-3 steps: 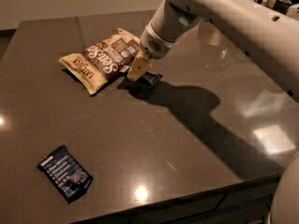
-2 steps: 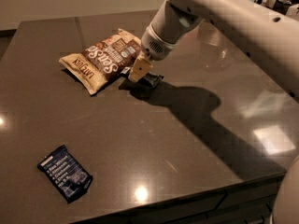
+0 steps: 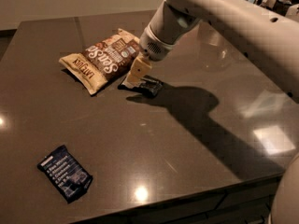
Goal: Move rxbar chocolate near brown chip bag
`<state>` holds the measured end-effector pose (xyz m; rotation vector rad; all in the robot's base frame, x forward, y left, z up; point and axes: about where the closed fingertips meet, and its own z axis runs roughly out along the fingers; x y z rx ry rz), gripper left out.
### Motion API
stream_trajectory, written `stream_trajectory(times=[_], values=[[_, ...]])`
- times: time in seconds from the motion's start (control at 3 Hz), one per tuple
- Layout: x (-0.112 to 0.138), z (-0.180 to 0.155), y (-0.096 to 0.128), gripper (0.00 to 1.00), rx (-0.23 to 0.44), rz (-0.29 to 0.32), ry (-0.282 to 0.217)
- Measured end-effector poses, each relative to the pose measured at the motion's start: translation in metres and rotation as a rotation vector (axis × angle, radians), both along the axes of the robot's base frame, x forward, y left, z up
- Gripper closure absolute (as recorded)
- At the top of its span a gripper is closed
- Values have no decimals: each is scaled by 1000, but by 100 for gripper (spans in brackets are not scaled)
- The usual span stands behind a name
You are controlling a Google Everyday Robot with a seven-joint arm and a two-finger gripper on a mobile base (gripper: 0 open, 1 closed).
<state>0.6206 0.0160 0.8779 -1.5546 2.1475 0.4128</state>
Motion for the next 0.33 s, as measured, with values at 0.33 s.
stream_trajectory(times=[0.33], values=[[0, 0, 0, 0, 0, 1, 1]])
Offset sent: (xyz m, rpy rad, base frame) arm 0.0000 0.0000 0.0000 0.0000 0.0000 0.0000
